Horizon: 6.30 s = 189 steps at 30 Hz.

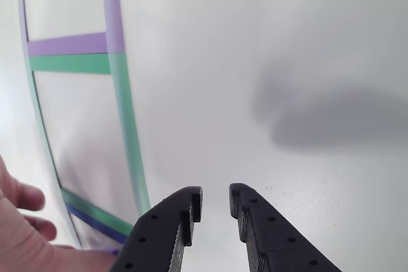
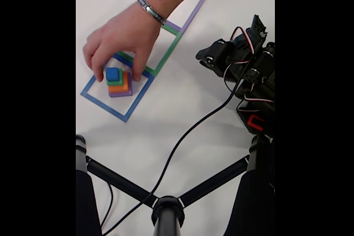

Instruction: Tower of hanoi

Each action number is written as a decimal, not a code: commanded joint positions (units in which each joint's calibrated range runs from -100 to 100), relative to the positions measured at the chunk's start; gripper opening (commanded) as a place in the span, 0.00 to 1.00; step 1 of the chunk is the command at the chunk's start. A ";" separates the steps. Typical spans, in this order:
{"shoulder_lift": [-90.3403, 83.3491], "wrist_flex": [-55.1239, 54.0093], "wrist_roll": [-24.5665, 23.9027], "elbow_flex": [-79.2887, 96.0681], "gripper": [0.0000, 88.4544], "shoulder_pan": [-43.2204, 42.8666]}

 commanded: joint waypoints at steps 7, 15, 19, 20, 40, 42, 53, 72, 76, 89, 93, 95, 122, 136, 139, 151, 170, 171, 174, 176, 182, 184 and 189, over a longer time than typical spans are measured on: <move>-0.60 0.15 -1.18 -0.38 0.00 0.51; -0.60 0.15 -1.18 -0.38 0.00 0.51; -0.60 0.15 -1.18 -0.38 0.00 0.51; -0.60 0.15 -1.18 -0.38 0.00 0.51; -0.60 0.15 -1.18 -0.38 0.00 0.51; -0.60 0.15 -1.18 -0.38 0.00 0.51; -0.60 0.15 -1.18 -0.38 0.00 0.51; -0.60 0.15 -1.18 -0.38 0.00 0.51; -0.60 0.15 -1.18 -0.38 0.00 0.51; -0.60 0.15 -1.18 -0.38 0.00 0.51; -0.60 0.15 -1.18 -0.38 0.00 0.51; -0.60 0.15 -1.18 -0.38 0.00 0.51; -0.60 0.15 -1.18 -0.38 0.00 0.51; -0.60 0.15 -1.18 -0.38 0.00 0.51; -0.60 0.15 -1.18 -0.38 0.00 0.51; -0.60 0.15 -1.18 -0.38 0.00 0.51; -0.60 0.15 -1.18 -0.38 0.00 1.19; -0.60 0.15 -1.18 -0.38 0.00 1.50; -0.60 0.15 -1.18 -0.38 0.00 1.12; -0.60 -0.58 1.21 -0.20 0.00 1.35; 5.33 -3.41 10.03 -5.38 0.00 2.64; 8.62 -3.41 12.05 -9.56 0.00 2.64; 16.63 -3.25 22.53 -20.19 0.00 2.64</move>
